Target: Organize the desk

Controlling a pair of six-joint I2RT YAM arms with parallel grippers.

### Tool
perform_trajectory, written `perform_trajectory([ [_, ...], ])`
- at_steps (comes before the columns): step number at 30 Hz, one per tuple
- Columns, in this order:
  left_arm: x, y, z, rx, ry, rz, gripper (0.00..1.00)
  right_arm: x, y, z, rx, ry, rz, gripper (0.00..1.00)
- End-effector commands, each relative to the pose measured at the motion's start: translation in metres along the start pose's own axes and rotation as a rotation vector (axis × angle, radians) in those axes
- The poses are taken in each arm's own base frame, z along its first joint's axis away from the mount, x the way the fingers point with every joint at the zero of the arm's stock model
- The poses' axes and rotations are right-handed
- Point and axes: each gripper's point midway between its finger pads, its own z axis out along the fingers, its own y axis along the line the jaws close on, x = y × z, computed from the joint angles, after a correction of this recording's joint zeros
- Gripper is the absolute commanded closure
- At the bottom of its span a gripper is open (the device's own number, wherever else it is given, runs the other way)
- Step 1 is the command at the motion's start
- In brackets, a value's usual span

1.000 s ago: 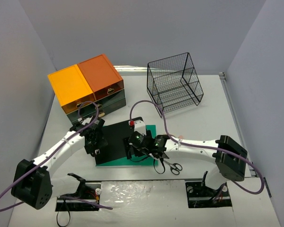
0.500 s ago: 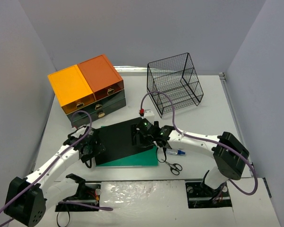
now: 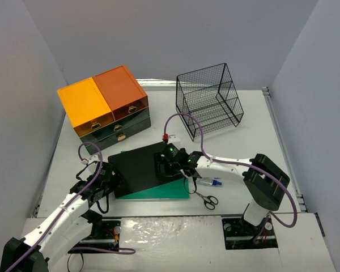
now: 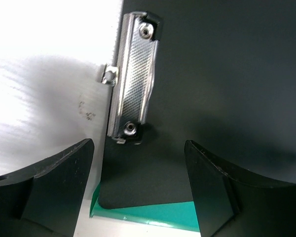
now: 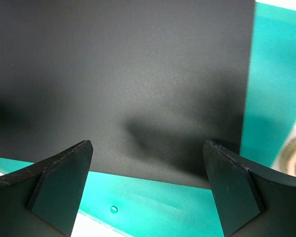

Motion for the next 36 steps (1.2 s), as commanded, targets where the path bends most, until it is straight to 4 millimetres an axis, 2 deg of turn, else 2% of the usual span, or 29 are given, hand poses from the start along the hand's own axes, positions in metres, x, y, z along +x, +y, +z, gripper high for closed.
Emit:
perform_trajectory([
  [1,-0.02,-0.019,0.004,0.065,-0.086,-0.034,0.29,-0.006,0.01,0.007,-0.038,-0.014,-0.008,0.09],
  [12,-0.014,-0.009,0.014,0.056,-0.101,-0.048,0.29,0.004,0.004,0.014,-0.028,0.015,-0.006,0.09],
  [20,-0.012,-0.012,0.016,0.088,-0.104,-0.09,0.31,0.017,-0.001,0.02,-0.02,0.051,-0.007,0.1],
  [26,-0.006,-0.005,0.017,0.063,-0.089,-0.104,0.39,0.016,0.002,0.021,-0.029,0.052,-0.003,0.1],
  [34,-0.011,0.002,0.01,0.003,-0.088,-0.095,0.49,0.013,0.004,0.021,-0.036,0.045,0.001,0.1],
  [36,-0.011,0.003,0.008,-0.001,-0.089,-0.093,0.55,0.014,0.004,0.021,-0.037,0.046,0.002,0.1],
])
